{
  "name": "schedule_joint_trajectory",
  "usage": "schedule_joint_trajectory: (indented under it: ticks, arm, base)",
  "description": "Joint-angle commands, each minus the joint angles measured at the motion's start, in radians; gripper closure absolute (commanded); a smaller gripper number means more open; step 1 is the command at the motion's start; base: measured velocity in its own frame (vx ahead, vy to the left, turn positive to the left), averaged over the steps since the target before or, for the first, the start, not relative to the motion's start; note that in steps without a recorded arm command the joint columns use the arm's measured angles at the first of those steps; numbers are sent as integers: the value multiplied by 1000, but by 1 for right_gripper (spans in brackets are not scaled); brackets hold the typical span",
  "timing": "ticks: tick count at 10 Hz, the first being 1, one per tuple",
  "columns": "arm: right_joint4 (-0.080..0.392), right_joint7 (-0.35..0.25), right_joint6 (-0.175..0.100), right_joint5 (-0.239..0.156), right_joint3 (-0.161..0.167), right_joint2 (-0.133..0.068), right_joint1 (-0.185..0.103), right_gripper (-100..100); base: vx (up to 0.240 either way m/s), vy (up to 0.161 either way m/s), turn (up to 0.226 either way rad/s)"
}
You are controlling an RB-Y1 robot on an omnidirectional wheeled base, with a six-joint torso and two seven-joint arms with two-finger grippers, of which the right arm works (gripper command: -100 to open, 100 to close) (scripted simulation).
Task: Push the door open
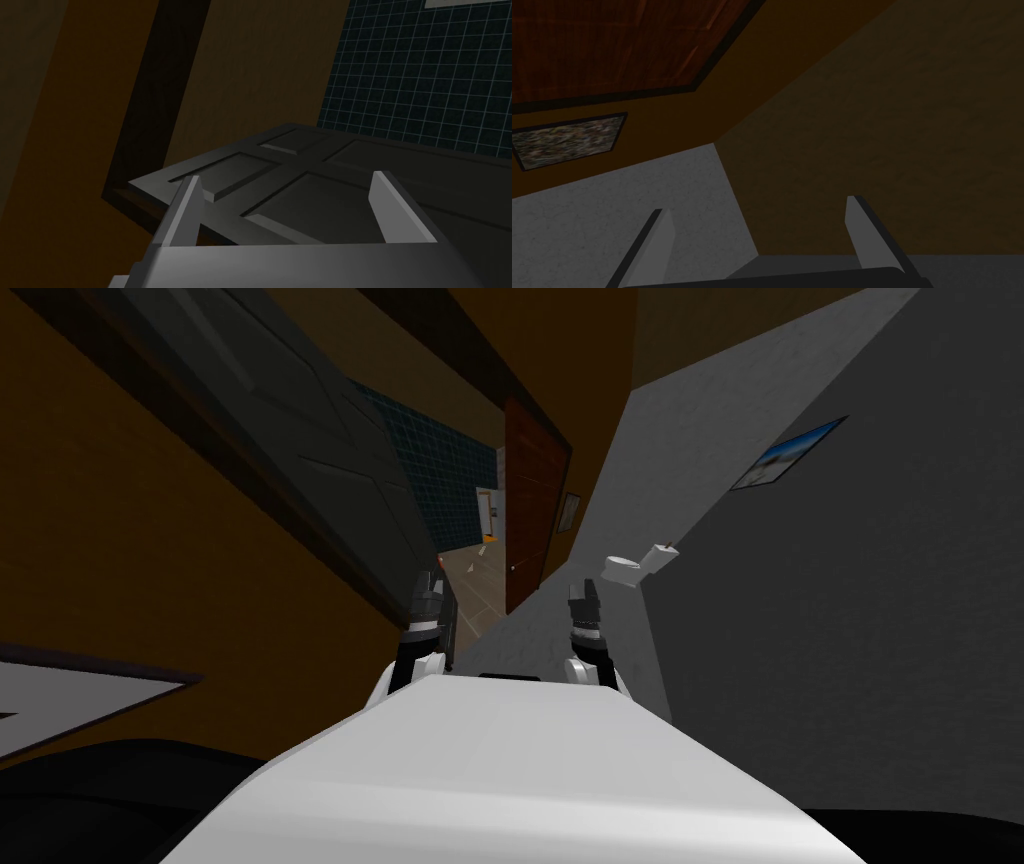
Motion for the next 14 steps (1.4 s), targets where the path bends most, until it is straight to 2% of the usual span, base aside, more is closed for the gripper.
schedule_joint_trajectory:
  ticks: [1, 4, 7, 8, 10, 11, 12, 14]
  arm:
    - [41, -9, -1, -1, 33, -6, -19, -100]
    - [122, -23, -12, -2, 90, -16, -51, -100]
    - [175, -32, -20, -3, 127, -21, -73, -100]
    - [211, -38, -25, -4, 151, -24, -87, -100]
    - [229, -41, -28, -4, 164, -26, -94, -100]
    - [248, -44, -31, -4, 177, -27, -101, -100]
    - [285, -51, -36, -5, 203, -30, -116, -100]
    - [323, -57, -42, -5, 230, -33, -131, -100]
  base:
    - [173, -58, -19]
    - [176, -46, -16]
    - [119, -27, -13]
    - [113, -31, -26]
    - [86, -13, -3]
    - [85, -18, -16]
    - [131, -37, -24]
    - [144, -34, -13]
